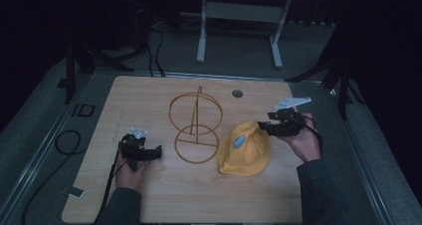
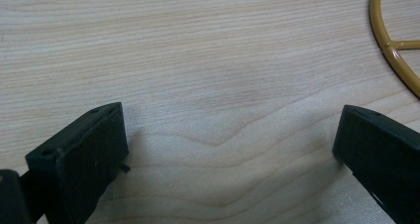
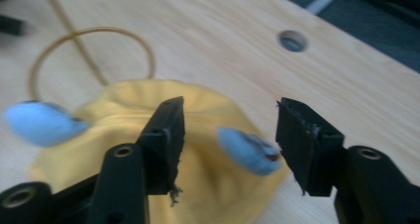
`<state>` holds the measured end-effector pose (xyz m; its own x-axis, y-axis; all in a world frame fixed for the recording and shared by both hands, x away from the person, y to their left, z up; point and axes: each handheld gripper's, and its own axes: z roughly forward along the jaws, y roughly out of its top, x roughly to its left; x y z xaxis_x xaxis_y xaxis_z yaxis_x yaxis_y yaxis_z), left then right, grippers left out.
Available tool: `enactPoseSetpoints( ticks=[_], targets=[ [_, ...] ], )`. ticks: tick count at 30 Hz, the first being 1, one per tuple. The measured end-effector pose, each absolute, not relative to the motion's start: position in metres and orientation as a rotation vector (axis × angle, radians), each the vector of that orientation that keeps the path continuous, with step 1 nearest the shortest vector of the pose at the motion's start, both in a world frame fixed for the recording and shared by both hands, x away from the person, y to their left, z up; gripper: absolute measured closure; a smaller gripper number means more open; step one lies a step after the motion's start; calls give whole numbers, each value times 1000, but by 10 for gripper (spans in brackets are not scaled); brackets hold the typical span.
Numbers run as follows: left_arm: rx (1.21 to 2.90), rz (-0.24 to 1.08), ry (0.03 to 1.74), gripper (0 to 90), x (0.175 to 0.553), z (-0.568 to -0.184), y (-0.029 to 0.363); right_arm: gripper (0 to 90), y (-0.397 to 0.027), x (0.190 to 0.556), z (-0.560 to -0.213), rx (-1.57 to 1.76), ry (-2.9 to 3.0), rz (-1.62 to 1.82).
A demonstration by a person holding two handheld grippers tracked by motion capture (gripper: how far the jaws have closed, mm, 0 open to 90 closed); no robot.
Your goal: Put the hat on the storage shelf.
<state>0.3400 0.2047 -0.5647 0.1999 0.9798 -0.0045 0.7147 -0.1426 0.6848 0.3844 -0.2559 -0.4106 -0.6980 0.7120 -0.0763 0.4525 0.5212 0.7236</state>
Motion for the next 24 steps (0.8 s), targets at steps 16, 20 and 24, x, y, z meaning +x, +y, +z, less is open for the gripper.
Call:
enactPoseSetpoints(
  ticks=[16,20,24],
  targets=[
    [1924,617,1574,4,340,-565,205,271,-230,381,-419,743,2570,870],
    [1923,618,1573,4,340,-565,205,225,-228,382,-420,705,2605,832],
    [1923,618,1573,4,340,-565,205,203,-226,384,-423,668,2634,787]
  ],
)
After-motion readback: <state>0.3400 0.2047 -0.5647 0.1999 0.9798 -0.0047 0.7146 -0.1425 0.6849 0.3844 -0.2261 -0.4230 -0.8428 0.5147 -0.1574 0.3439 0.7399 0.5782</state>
